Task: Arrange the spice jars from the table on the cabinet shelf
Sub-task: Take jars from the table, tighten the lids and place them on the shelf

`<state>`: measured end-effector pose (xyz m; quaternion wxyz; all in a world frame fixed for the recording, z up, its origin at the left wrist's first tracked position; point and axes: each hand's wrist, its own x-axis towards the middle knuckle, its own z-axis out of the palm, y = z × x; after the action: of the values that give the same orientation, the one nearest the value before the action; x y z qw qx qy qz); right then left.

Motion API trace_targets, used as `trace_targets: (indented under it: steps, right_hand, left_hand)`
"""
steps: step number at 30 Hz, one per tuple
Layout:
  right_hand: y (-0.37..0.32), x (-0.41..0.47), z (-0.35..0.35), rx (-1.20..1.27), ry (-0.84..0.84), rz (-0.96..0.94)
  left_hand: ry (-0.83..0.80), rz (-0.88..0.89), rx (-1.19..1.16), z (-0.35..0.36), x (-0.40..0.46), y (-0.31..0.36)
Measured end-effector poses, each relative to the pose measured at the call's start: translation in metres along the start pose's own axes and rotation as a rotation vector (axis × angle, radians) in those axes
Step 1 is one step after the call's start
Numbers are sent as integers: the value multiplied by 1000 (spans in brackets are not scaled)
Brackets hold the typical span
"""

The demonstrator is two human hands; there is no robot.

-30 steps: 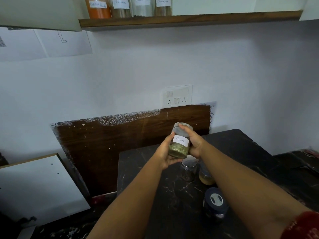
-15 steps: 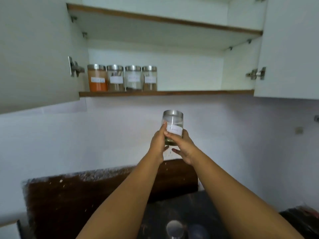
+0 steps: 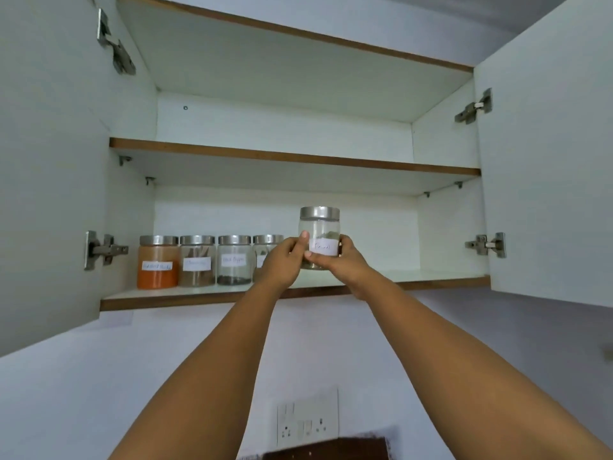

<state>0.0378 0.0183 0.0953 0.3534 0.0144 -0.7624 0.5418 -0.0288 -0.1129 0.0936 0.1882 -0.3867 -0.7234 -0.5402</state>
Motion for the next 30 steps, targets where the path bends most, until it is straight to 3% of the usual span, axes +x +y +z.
trace_targets:
  steps: [3,5,10,26,30]
  right_hand:
    - [20,35,9,-296,-10,14]
    - [36,53,16,-475,-60,87]
    - [51,99,32,-570,-84,236]
    - [67,117,41,-667,-164,273]
    - [63,110,42,-697,-115,311]
  left_hand:
    - [206,45,632,-5,17,-42]
    - [271,-12,848,-6,18,-65]
    - [227,-34,892,-3,37,-76]
    - [288,29,941,0,34,-85]
    - [308,32,922,1,35,-83]
